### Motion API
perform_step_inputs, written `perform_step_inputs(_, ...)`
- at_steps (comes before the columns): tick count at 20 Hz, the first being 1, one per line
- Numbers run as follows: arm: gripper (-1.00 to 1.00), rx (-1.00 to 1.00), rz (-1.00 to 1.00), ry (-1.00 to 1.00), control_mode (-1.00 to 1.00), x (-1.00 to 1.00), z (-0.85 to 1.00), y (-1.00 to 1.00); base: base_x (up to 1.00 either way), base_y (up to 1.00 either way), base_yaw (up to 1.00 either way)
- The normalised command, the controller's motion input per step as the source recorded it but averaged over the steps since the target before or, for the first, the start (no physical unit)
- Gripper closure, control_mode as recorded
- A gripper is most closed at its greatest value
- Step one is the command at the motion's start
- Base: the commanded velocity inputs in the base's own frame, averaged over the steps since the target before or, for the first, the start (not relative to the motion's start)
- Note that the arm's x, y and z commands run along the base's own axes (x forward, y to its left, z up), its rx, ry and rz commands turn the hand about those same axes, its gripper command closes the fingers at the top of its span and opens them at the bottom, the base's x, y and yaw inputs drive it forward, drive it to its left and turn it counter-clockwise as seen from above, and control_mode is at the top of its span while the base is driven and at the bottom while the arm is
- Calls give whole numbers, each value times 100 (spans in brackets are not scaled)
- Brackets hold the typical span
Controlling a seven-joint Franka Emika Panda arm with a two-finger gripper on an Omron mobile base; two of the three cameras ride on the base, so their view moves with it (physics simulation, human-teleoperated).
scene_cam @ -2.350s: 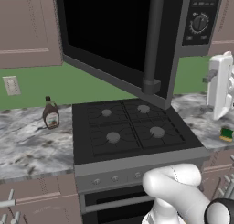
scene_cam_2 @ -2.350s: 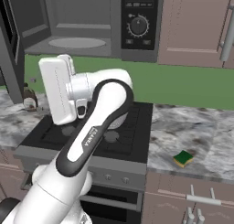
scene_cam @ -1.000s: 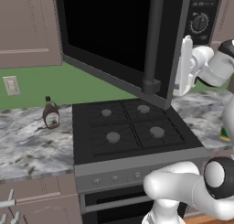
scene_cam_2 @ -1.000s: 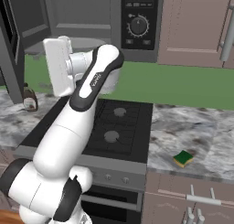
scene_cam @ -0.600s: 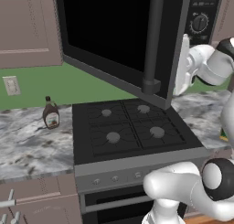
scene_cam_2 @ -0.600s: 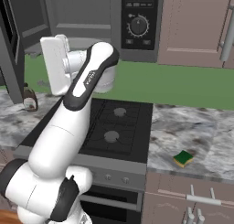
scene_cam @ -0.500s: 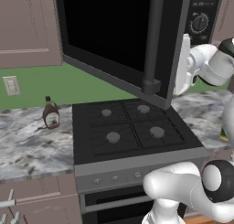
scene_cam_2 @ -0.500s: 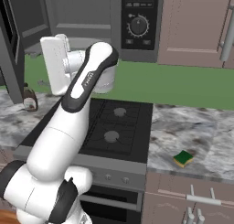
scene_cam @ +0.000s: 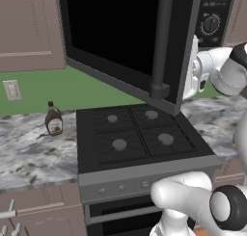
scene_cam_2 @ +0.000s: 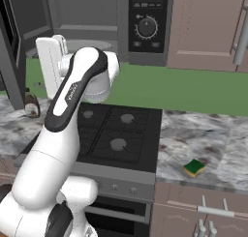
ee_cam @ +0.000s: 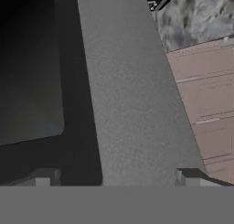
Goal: Place the sponge inside the microwave to prepare for sanitizing.
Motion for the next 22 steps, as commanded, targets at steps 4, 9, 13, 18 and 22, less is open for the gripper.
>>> perform_step_inputs(4,-100,0,-8,8,-100,-4,0,56,0,0,0)
perform_step_inputs(9,-100,-2,-5,4,-100,-35,-1,100,0,0,0)
perform_step_inputs(13,-100,-3,0,7,-100,-21,0,100,0,0,0)
perform_step_inputs(18,-100,0,0,5,-100,-5,-7,100,0,0,0)
perform_step_inputs(22,-100,0,-1,4,-100,0,-12,86,0,0,0)
